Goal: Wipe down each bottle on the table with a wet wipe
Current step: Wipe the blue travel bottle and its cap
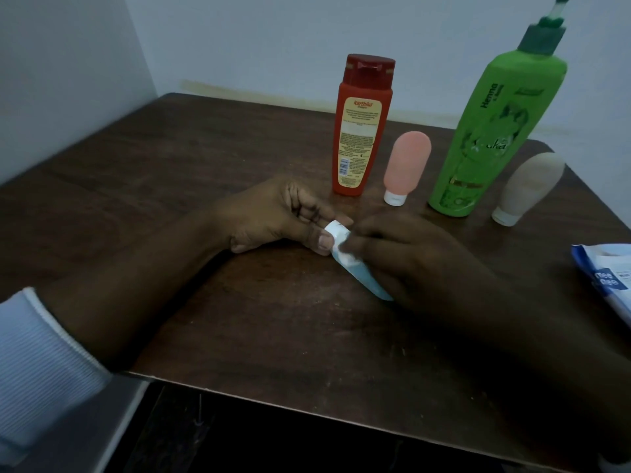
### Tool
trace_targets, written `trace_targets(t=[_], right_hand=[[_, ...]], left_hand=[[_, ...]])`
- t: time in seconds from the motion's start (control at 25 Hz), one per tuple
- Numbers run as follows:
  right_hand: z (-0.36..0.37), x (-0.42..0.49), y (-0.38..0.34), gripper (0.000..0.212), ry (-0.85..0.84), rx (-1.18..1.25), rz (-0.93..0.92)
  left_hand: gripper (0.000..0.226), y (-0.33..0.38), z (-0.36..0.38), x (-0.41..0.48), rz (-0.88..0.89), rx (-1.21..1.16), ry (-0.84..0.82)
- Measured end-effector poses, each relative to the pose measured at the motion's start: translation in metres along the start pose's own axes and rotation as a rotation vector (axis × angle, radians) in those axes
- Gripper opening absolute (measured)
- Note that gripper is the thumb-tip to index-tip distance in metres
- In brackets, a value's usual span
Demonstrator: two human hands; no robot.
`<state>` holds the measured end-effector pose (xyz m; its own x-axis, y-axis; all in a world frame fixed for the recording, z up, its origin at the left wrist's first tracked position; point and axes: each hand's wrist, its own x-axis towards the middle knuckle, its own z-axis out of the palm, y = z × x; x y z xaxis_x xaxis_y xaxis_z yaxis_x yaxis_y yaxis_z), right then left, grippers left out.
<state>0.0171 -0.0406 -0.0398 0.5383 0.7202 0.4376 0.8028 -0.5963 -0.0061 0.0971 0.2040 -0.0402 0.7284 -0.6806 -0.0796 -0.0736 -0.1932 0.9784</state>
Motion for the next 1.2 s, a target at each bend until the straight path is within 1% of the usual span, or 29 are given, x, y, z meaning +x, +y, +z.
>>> trace_targets(t=[0.08,0.12,0.24,0.28,0.36,0.52,0.6,0.72,0.76,0.8,0.88,0.96,1.04,1.2], right_hand=[[-0.006,-0.005,0.008,0.029,0.026,0.033,0.110],[-0.009,-0.014,0.008,0.027,0.010,0.042,0.104],[-0.007,-0.017,-0.005,0.026,-0.043,-0.004,-0.057],[-0.003,-0.007,-0.009,0.026,-0.048,-0.016,-0.075],[-0.002,0.010,-0.012,0.024,-0.027,0.000,-0.043],[-0.017,-0.011,-0.005,0.016,-0.182,0.092,-0.067],[-0.021,-0.018,-0.002,0.015,-0.213,0.088,-0.049],[-0.009,-0.006,-0.004,0.019,-0.175,-0.027,-0.133],[-0.005,0.000,-0.006,0.022,-0.148,-0.044,-0.135],[-0.003,0.004,-0.006,0.023,-0.113,-0.029,-0.104],[-0.008,0.001,0.003,0.026,-0.050,0.054,0.039],[-0.021,-0.014,0.011,0.025,-0.059,0.151,0.178],[-0.028,-0.023,0.009,0.021,-0.070,0.175,0.191],[-0.012,0.006,0.005,0.026,0.009,0.133,0.150]], left_hand=[[0.038,0.002,0.002,-0.001,-0.005,-0.003,-0.004],[0.039,0.002,0.002,-0.001,-0.010,0.006,-0.003],[0.038,0.002,0.002,0.000,-0.020,0.013,-0.005],[0.037,0.002,0.001,0.000,-0.020,0.009,-0.006],[0.036,0.002,0.001,0.000,-0.007,0.012,-0.006],[0.037,0.004,0.002,-0.001,-0.024,0.023,0.004],[0.038,0.003,0.002,0.000,-0.039,0.024,0.002],[0.039,0.002,0.002,0.001,-0.023,0.032,-0.006],[0.039,0.001,0.002,0.001,-0.011,0.029,-0.012],[0.039,0.000,0.002,0.000,0.000,0.027,-0.019],[0.039,0.000,0.002,-0.001,0.014,0.042,-0.025],[0.040,0.000,0.002,-0.001,0.018,0.053,-0.012],[0.040,0.000,0.002,0.000,0.021,0.056,-0.016],[0.041,-0.003,0.004,0.002,0.055,0.053,-0.050]])
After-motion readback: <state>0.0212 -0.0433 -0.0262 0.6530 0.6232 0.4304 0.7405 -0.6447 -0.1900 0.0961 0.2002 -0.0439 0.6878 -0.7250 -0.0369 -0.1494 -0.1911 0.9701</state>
